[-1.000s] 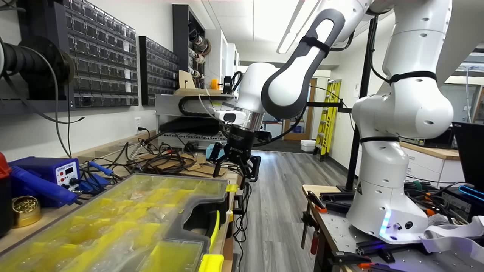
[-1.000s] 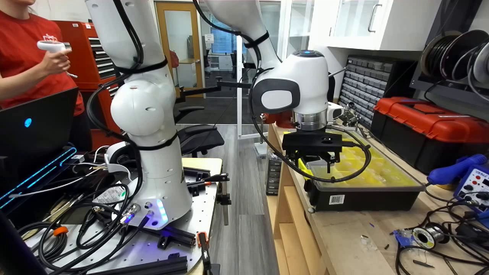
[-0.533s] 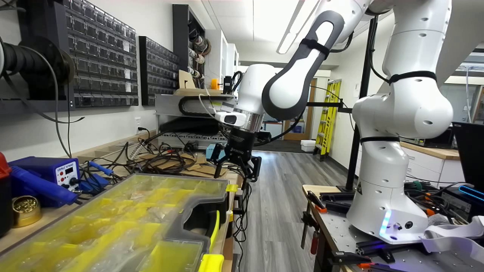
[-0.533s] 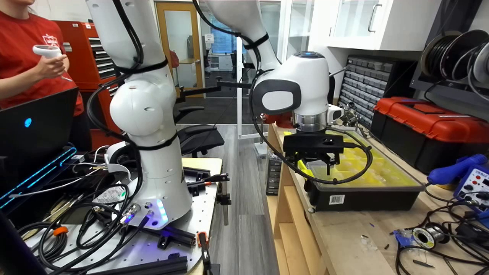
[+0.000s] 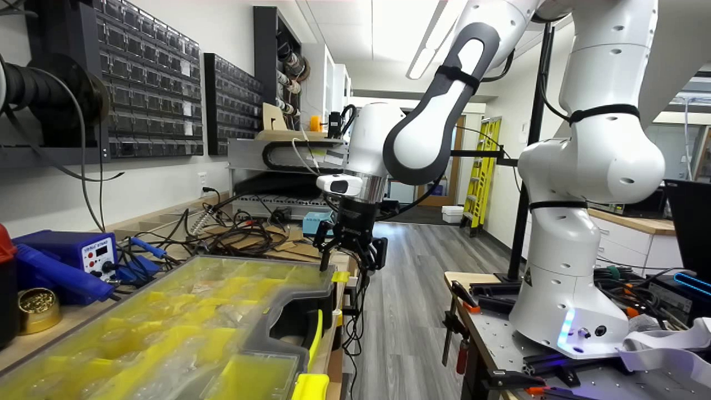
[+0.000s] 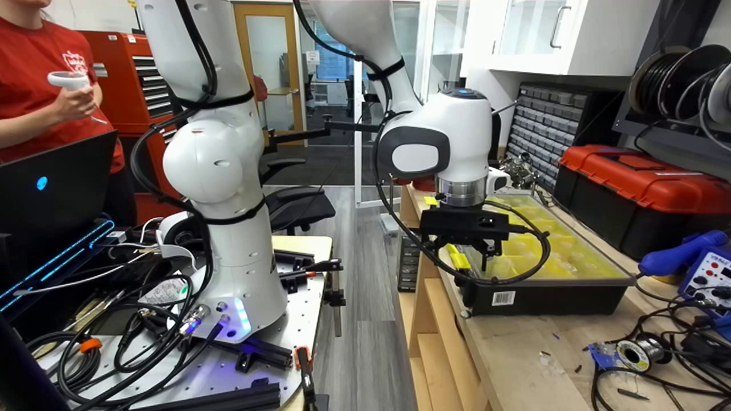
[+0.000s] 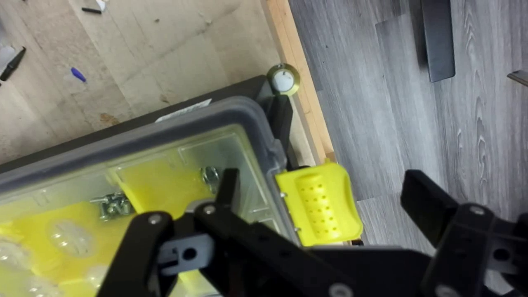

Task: Open the lid of the black briefcase

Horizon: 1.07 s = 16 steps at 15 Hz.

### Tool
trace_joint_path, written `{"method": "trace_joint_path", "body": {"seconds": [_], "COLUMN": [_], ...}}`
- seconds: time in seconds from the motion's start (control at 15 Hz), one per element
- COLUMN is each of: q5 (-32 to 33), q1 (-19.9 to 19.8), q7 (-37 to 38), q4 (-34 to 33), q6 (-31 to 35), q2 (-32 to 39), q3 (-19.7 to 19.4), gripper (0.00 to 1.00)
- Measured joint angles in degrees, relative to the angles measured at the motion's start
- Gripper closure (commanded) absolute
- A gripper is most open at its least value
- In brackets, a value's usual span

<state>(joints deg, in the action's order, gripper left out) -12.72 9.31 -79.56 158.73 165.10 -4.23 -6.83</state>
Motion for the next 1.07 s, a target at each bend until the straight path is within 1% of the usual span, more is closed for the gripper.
{"method": "trace_joint_path", "body": {"seconds": [0.4, 0.73, 0.87, 0.93, 1.0, 1.07], "q5": [-0.84, -2.55, -3.01, -3.03, -3.03, -3.0], "q1": [-0.63, -0.62, -0.61, -0.61, -0.66, -0.66], "q7": [0.0, -0.93, -1.23, -1.25, -1.25, -1.25], "q4": [-0.04, 0.3, 0.59, 0.77, 0.87, 0.93], "q6": [1.01, 0.47, -0.5, -1.03, -1.3, -1.56], "q2": [-0.54, -2.08, -2.98, -3.44, -3.86, -4.23], "q3": [0.4, 0.18, 0.13, 0.13, 0.07, 0.05], "gripper": [0.66, 0.77, 0.89, 0.92, 0.95, 0.93]}}
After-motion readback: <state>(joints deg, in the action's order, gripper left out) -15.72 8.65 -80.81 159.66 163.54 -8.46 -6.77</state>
